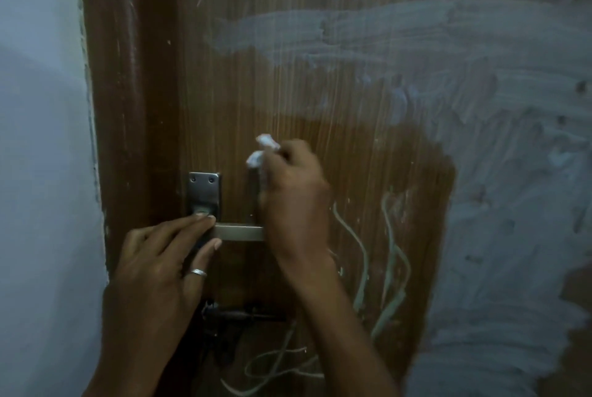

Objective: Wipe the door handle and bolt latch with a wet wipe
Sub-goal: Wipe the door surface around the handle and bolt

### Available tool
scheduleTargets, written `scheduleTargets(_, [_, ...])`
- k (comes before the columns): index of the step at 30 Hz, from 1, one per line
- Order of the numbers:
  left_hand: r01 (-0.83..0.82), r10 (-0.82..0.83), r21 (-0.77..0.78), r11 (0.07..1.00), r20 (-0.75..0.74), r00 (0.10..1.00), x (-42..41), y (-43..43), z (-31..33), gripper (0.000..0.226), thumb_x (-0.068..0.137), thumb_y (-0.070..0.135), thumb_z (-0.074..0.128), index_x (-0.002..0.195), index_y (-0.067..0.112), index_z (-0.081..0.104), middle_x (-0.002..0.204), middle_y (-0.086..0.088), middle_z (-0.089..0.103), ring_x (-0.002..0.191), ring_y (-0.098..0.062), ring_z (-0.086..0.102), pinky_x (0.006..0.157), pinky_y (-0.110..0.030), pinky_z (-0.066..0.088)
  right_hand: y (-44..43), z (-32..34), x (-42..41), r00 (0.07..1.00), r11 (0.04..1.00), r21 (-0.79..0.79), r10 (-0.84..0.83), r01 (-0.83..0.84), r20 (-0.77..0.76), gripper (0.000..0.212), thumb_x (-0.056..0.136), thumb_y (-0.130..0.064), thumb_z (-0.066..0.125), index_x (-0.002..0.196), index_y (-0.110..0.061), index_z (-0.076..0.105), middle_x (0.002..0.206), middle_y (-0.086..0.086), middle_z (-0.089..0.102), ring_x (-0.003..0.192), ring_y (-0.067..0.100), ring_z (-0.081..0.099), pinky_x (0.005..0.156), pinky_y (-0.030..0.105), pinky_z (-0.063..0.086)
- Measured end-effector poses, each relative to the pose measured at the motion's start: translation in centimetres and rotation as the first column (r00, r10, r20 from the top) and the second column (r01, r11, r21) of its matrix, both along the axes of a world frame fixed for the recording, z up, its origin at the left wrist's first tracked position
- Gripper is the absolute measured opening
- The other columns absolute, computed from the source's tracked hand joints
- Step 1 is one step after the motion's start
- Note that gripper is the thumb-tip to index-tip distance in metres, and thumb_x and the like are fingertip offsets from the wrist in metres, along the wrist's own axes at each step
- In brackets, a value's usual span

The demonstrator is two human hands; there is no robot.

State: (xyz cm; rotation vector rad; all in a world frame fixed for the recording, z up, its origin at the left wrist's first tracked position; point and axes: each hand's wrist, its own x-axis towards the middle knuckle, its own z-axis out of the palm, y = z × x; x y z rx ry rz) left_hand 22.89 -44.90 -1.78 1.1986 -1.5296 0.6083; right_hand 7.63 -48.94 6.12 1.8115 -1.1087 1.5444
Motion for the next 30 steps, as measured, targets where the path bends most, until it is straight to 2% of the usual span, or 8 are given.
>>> scheduleTargets(5, [0.016,-0.016,0.02,1.0,-0.014,1.0,0.0,-0.1,0.0,0.038,0.086,0.033,0.061,0.12,0.017,0.071,0.12,-0.002,0.068,0.102,-0.03,0.054,0.08,-0.037,0.046,0.1,0.4,0.2,0.978,0.998,0.051,0.032,-0.022,-0.206,0.018,0.092,-0.008,0.063,0.109,-0.012,0.07,0.105,0.003,0.057,0.089,0.014,0.054,0.068,0.023,0.049])
scheduleTargets(9, [0.016,-0.014,0.04,0.999,-0.032,0.999,-0.2,0.1,0.0,0.033,0.092,0.031,0.066,0.121,0.016,0.07,0.121,-0.004,0.068,0.106,-0.029,0.053,0.083,-0.033,0.043,1.3,-1.7,-8.4,0.99,0.995,-0.018,-0.091,0.093,0.106,0.018,0.089,-0.004,0.07,0.105,-0.012,0.074,0.103,0.002,0.064,0.087,0.012,0.057,0.073,0.012,0.044])
scheduleTargets(12, [0.018,-0.016,0.05,0.999,-0.044,0.999,-0.4,0.1,0.0,0.037,0.085,0.023,0.07,0.12,0.014,0.07,0.121,-0.005,0.068,0.106,-0.028,0.053,0.086,-0.03,0.039,1.8,-3.1,-14.7,0.889,0.963,-0.06,-0.216,0.261,0.404,0.018,0.088,-0.002,0.069,0.102,-0.009,0.078,0.09,0.003,0.063,0.077,0.009,0.053,0.066,0.013,0.031])
scheduleTargets(15, [0.015,-0.012,0.059,0.998,-0.044,0.999,-0.4,0.0,-0.2,0.039,0.083,0.022,0.07,0.121,0.014,0.07,0.12,-0.005,0.068,0.105,-0.027,0.052,0.085,-0.03,0.04,1.5,-4.2,-14.6,0.828,0.95,-0.063,-0.232,0.305,0.511,0.014,0.092,-0.006,0.068,0.102,-0.009,0.078,0.087,0.001,0.06,0.076,0.006,0.048,0.069,0.008,0.029])
scheduleTargets(18, [0.017,-0.014,0.066,0.998,-0.039,0.999,-0.3,0.0,-0.2,0.04,0.084,0.023,0.07,0.122,0.015,0.069,0.121,-0.004,0.068,0.106,-0.026,0.051,0.083,-0.032,0.041,1.0,-4.0,-9.5,0.931,0.991,-0.032,-0.11,0.129,0.347,0.021,0.09,0.0,0.07,0.107,-0.011,0.074,0.102,-0.002,0.06,0.085,0.004,0.051,0.074,0.003,0.039])
scheduleTargets(20, [0.02,-0.018,0.07,0.997,-0.036,0.999,-0.2,0.0,-0.2,0.039,0.084,0.024,0.069,0.123,0.016,0.069,0.121,-0.004,0.067,0.106,-0.026,0.051,0.081,-0.033,0.043,0.5,-2.9,-5.7,0.991,1.0,0.004,-0.005,0.005,0.136,0.023,0.09,-0.001,0.07,0.11,-0.013,0.072,0.109,0.0,0.061,0.092,0.007,0.057,0.078,0.012,0.049])
scheduleTargets(25, [0.032,-0.031,0.038,0.999,-0.018,0.999,0.0,-0.5,-0.2,0.036,0.085,0.024,0.069,0.12,0.015,0.071,0.119,-0.005,0.068,0.104,-0.032,0.057,0.083,-0.039,0.045,-0.3,-0.3,-0.9,0.949,0.996,0.077,0.066,-0.045,-0.308,0.021,0.091,-0.012,0.065,0.111,-0.011,0.071,0.11,0.005,0.058,0.096,0.016,0.054,0.072,0.028,0.052])
scheduleTargets(30, [0.121,-0.111,0.095,0.988,-0.109,0.988,0.9,-1.9,-1.3,0.037,0.09,0.034,0.066,0.126,0.025,0.065,0.126,0.003,0.062,0.113,-0.031,0.057,0.093,-0.051,0.048,0.8,-1.2,-5.5,0.949,0.989,0.149,0.059,-0.012,-0.309,0.022,0.091,-0.012,0.058,0.109,-0.011,0.07,0.113,0.006,0.059,0.101,0.018,0.054,0.077,0.035,0.054])
